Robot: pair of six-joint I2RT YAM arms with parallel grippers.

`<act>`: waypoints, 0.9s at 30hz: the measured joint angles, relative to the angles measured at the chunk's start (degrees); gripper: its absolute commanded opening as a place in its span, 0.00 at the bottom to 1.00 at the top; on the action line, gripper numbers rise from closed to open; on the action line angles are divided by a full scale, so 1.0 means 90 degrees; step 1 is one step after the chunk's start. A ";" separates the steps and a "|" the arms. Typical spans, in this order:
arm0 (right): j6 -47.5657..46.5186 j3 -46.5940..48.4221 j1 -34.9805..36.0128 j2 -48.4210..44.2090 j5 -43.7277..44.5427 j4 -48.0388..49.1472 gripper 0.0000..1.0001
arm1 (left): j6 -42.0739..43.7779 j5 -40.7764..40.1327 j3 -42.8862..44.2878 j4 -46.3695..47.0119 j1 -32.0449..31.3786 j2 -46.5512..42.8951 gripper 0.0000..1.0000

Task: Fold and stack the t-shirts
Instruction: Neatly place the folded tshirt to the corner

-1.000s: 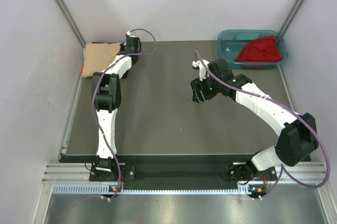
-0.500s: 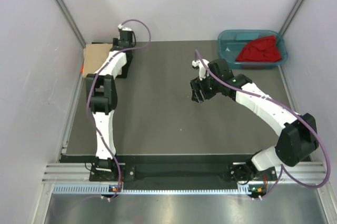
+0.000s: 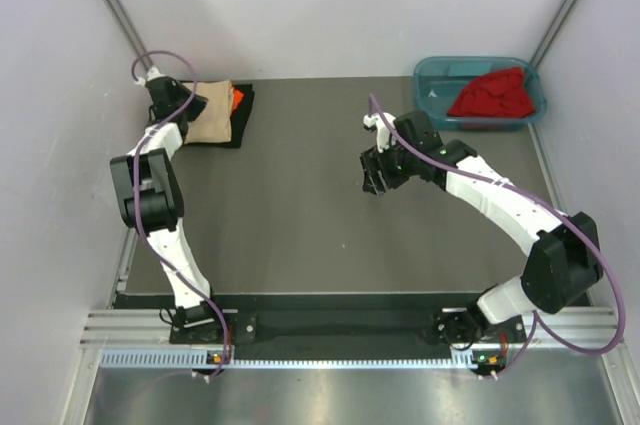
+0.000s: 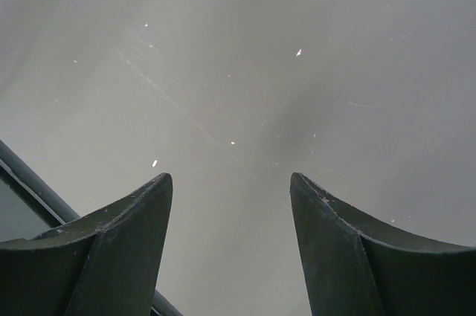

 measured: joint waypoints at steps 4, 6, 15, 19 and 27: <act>0.0000 0.0046 0.0000 0.0053 -0.0027 0.0010 0.65 | -0.0981 0.0658 -0.0556 0.1095 -0.0158 0.0260 0.00; -0.0002 0.0070 0.0000 0.0075 -0.0036 -0.0002 0.65 | -0.1472 0.0894 -0.0848 0.1785 -0.0216 0.0369 0.00; -0.0002 0.0119 0.0000 0.0114 -0.0087 0.0015 0.65 | -0.3305 0.1282 -0.2018 0.4583 -0.0100 0.1117 0.00; -0.0002 0.0119 0.0000 0.0160 -0.0097 0.0002 0.65 | -0.3655 0.1341 -0.2067 0.5107 -0.0083 0.1452 0.00; -0.0002 0.0209 0.0000 0.0185 -0.0087 -0.0010 0.65 | -0.3405 0.1384 -0.2050 0.4709 -0.0085 0.1214 0.00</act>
